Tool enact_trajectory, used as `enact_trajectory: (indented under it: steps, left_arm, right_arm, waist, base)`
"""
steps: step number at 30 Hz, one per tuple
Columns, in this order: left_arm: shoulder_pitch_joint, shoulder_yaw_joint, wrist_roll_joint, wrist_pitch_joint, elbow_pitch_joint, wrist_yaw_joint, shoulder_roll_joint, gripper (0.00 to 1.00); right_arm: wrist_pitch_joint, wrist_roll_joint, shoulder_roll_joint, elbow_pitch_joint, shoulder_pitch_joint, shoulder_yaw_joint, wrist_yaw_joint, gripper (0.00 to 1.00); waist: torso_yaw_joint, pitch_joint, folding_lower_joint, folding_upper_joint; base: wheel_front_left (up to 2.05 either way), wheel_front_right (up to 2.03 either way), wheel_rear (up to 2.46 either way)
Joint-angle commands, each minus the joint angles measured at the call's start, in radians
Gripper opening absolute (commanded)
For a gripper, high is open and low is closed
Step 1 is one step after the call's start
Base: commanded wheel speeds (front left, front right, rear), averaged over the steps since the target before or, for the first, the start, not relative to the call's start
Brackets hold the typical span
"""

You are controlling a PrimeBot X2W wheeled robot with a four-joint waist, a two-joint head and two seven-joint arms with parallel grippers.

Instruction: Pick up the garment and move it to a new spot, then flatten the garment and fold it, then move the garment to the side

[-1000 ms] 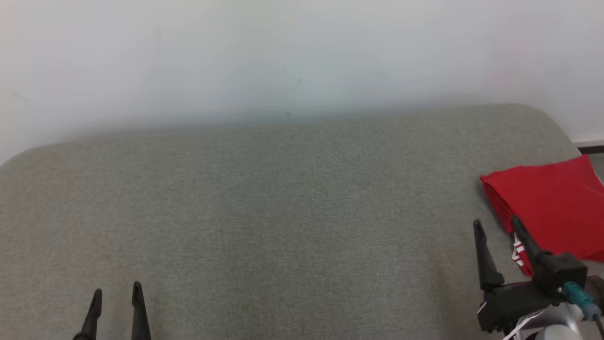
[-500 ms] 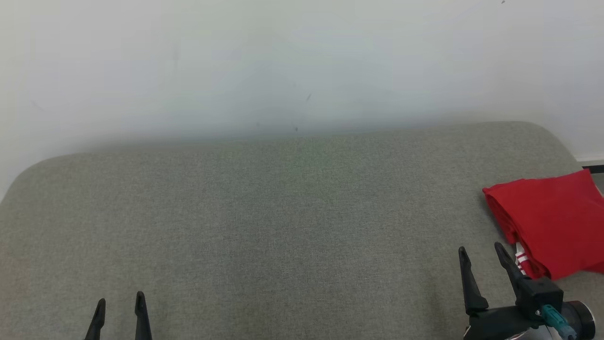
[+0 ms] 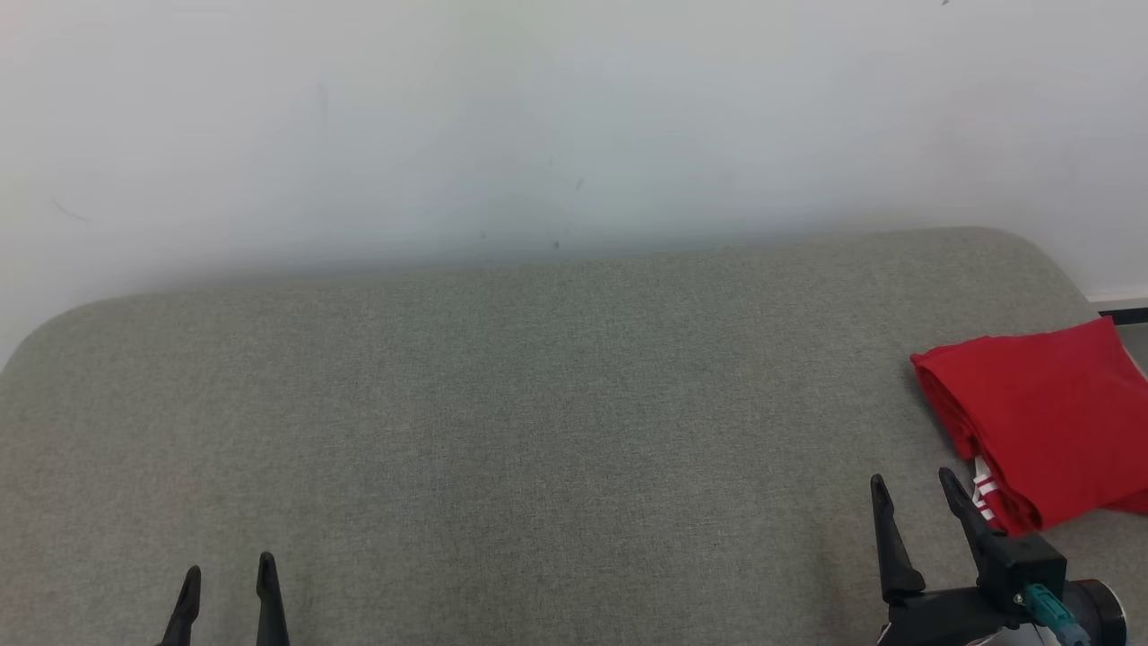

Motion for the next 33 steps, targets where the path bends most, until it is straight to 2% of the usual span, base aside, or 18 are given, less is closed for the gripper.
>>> enact_trajectory:
  steps: [1, 15, 16, 21, 33]
  left_arm:
    - [-0.004, 0.003, -0.001, -0.003, -0.002, -0.006, -0.002, 1.00]
    - [-0.003, 0.001, 0.005, -0.003, 0.012, -0.004, -0.002, 1.00]
    - [0.000, 0.001, 0.002, 0.000, 0.011, 0.000, 0.000, 0.00]
    - [0.008, 0.004, -0.016, 0.013, 0.053, 0.001, -0.006, 0.00]
    - [-0.019, 0.000, -0.246, 0.073, 0.045, 0.000, -0.005, 0.00]
  right_arm:
    - [-0.004, -0.008, 0.004, 0.003, -0.004, -0.001, -0.003, 1.00]
    - [-0.009, 0.008, 0.012, 0.008, -0.006, 0.006, -0.003, 1.00]
    - [-0.001, 0.007, 0.010, 0.008, 0.000, 0.006, 0.000, 0.00]
    - [0.010, 0.027, 0.015, 0.046, 0.023, -0.001, 0.000, 0.00]
    - [0.071, 0.279, 0.020, 0.012, 0.018, -0.015, 0.000, 0.00]
  waist:
    - [0.000, 0.001, 0.0000, 0.0000]
    - [-0.003, 0.002, 0.0000, 0.0000]
    - [-0.003, 0.002, 0.0000, 0.0000]
    - [-0.003, 0.002, 0.0000, 0.0000]
    - [0.004, 0.008, 0.0000, 0.0000]
  base:
    - [0.00, 0.00, 0.00]
    - [0.00, 0.00, 0.00]
    - [0.00, 0.00, 0.00]
    - [0.00, 0.00, 0.00]
    - [0.00, 0.00, 0.00]
